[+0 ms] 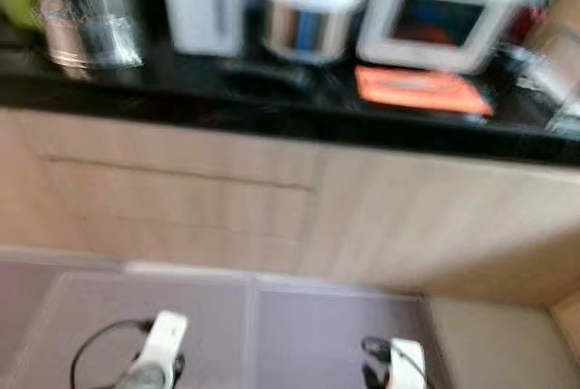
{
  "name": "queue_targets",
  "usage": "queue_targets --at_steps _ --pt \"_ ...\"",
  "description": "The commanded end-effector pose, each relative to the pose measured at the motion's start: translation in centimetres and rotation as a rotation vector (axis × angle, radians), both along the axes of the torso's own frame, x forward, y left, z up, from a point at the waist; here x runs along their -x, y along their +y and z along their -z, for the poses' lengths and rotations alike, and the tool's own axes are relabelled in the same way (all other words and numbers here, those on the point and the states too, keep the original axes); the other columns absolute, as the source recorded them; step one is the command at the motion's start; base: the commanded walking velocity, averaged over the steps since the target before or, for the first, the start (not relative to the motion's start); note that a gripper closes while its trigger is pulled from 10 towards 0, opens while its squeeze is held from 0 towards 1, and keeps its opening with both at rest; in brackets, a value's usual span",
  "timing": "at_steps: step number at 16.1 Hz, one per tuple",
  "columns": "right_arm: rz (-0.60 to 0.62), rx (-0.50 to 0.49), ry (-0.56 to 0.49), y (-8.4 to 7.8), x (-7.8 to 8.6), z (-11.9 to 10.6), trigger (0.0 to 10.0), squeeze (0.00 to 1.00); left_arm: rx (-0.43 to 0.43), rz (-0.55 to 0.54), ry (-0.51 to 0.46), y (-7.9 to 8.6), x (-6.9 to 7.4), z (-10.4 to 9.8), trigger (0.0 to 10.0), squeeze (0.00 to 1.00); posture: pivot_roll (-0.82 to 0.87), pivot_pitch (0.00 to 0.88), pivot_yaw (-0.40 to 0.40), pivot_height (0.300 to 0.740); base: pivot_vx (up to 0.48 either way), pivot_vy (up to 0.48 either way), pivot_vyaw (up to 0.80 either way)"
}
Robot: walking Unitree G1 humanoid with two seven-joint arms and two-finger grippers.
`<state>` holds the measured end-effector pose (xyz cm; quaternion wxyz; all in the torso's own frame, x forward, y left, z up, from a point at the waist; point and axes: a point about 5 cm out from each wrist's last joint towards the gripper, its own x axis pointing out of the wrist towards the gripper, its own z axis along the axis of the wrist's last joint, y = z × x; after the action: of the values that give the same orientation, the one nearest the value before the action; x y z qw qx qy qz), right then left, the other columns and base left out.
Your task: Kitchen organization
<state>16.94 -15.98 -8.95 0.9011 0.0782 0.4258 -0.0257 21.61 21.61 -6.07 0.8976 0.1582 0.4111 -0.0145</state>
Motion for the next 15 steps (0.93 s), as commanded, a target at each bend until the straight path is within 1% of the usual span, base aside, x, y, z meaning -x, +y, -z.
queue_targets --at_steps 1,2,3,11,15 --pt "0.02 0.03 0.021 -1.38 0.88 0.28 10.0 0.0 0.016 0.024 0.005 -1.23 -0.1 0.2 10.0 0.0 0.13 0.0 -0.094 0.74 0.0 0.0 0.0" --pt "0.012 0.036 0.018 -1.37 0.79 0.23 10.0 0.0 0.013 0.024 0.003 -1.26 -0.12 0.19 10.0 0.0 0.13 0.0 -0.094 0.74 0.0 0.0 0.0" --pt "0.006 0.039 0.016 -1.33 0.74 0.21 10.0 0.0 0.01 0.027 0.0 -1.25 -0.14 0.17 10.0 0.0 0.13 0.0 -0.093 0.74 0.0 0.0 0.64" --pt "0.008 0.029 0.012 -1.04 0.66 0.19 10.0 0.0 0.016 0.03 -0.022 -1.33 -0.55 -0.1 10.0 0.0 0.13 0.0 -0.091 0.74 0.0 0.0 0.77" --pt "0.028 0.012 0.005 -0.84 0.49 0.14 10.0 0.0 0.024 0.044 -0.037 -1.37 -0.93 -0.36 10.0 0.0 0.14 0.0 -0.084 0.74 0.0 0.0 0.0"
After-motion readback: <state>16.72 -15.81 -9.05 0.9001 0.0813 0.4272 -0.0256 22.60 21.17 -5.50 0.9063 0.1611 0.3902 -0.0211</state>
